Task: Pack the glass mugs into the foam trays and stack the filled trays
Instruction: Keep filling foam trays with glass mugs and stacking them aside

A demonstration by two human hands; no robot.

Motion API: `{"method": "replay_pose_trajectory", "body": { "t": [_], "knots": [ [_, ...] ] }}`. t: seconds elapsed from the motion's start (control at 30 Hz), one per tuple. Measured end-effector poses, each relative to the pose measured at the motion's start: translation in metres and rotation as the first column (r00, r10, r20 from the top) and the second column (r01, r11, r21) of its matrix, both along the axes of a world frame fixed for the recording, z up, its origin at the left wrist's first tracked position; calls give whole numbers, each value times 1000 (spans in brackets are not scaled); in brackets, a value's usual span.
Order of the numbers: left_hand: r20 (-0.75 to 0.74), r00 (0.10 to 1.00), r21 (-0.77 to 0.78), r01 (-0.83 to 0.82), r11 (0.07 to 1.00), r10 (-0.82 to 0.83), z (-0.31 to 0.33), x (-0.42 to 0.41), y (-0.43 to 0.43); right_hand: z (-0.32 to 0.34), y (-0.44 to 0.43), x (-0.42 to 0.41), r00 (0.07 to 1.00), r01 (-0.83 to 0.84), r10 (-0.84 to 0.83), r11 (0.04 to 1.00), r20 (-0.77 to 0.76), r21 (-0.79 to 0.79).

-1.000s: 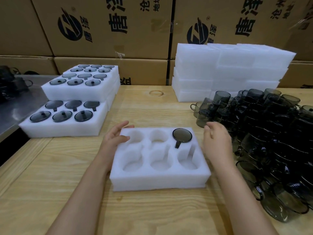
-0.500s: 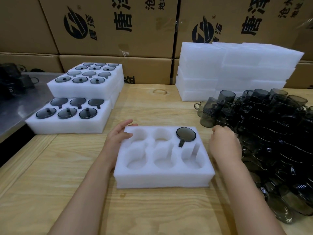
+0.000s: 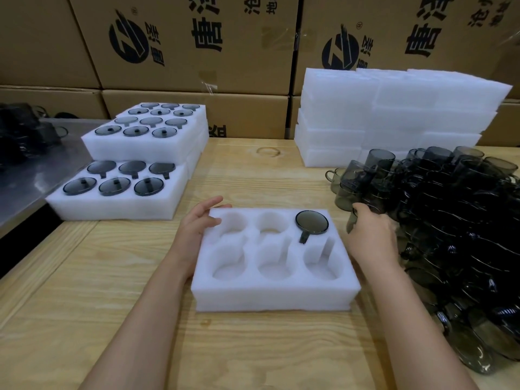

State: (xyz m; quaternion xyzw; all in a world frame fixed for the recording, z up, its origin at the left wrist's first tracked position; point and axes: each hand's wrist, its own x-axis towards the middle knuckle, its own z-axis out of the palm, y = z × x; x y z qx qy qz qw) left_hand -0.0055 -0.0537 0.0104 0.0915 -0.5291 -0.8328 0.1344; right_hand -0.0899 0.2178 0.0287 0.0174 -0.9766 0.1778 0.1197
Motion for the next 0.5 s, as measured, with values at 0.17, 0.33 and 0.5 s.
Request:
{"method": "replay_pose_trajectory", "body": {
  "t": [0.17,0.33,0.5],
  "knots": [
    [24,995,-165,-94,982,99,11,1,0,18,-3,11,982,-35,22,997,-188,-69],
    [-173,983,-546,-149,824,62,41,5,16,56,-27,34,894,-298,205,937,-399,-184],
    [-52,991,-850,21,527,-124,51,-3,55,62,-77,60,783,-582,471,786,-407,-209]
  ]
}}
